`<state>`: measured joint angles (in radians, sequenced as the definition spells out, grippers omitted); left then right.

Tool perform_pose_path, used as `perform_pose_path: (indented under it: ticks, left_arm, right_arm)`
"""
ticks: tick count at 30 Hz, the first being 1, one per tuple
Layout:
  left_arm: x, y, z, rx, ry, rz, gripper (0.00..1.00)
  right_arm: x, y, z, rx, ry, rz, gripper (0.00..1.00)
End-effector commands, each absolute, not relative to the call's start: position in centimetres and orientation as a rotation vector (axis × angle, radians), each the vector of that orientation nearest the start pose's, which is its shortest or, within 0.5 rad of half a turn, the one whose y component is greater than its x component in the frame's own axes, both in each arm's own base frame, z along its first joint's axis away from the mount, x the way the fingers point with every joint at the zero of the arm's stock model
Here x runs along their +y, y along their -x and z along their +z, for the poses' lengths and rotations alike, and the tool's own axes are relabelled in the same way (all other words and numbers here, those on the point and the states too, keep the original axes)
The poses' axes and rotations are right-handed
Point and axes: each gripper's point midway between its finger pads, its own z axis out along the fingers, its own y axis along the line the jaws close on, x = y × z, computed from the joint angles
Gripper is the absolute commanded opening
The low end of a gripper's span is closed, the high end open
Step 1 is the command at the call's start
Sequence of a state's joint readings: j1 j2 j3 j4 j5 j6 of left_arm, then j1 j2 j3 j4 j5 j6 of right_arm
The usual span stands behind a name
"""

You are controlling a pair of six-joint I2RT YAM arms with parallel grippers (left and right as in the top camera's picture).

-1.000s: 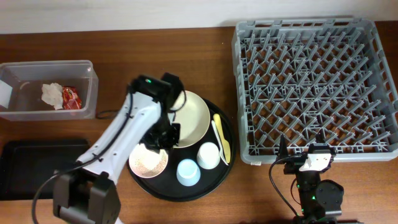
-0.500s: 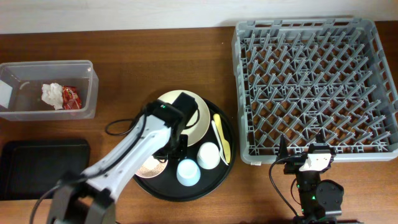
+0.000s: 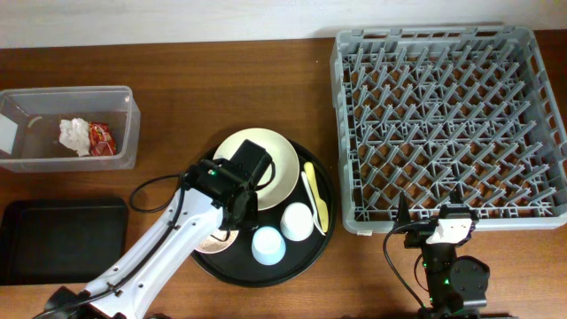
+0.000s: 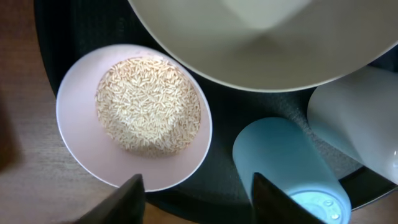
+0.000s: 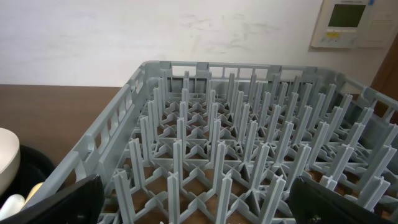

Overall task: Sort waste into correct bins and load items into the dishwasher rack
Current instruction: 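Lower the left gripper to the pink rice bowl and grasp its rim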

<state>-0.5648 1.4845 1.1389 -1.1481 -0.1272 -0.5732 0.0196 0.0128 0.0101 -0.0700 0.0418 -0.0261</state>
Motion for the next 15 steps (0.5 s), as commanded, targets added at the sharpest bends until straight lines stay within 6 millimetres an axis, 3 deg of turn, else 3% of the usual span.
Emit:
perform_pose_path:
  ticks: [1, 4, 6, 7, 15]
  left_arm:
    - [-12.7, -23.8, 10.7, 2.993, 0.019, 0.085, 0.99]
    - [-12.6, -23.8, 10.7, 2.994, 0.019, 0.086, 0.99]
    - [-12.6, -23.8, 10.7, 2.993, 0.020, 0.086, 0.89]
    - [-12.6, -23.8, 10.6, 2.993, 0.020, 0.086, 0.78]
    - [-12.2, -23.1, 7.5, 3.003, 0.040, 0.094, 0.62]
  right_arm:
    - [-0.4, -24.6, 15.6, 1.648, -0.006, -0.044, 0.98]
    - [-0.3, -24.6, 15.6, 1.648, -0.005, -0.044, 0.98]
    - [-0.3, -24.6, 15.6, 1.648, -0.005, -0.044, 0.98]
    - [-0.3, -24.6, 15.6, 1.648, -0.006, -0.043, 0.98]
    - [-0.3, -24.6, 15.6, 1.648, -0.005, -0.044, 0.98]
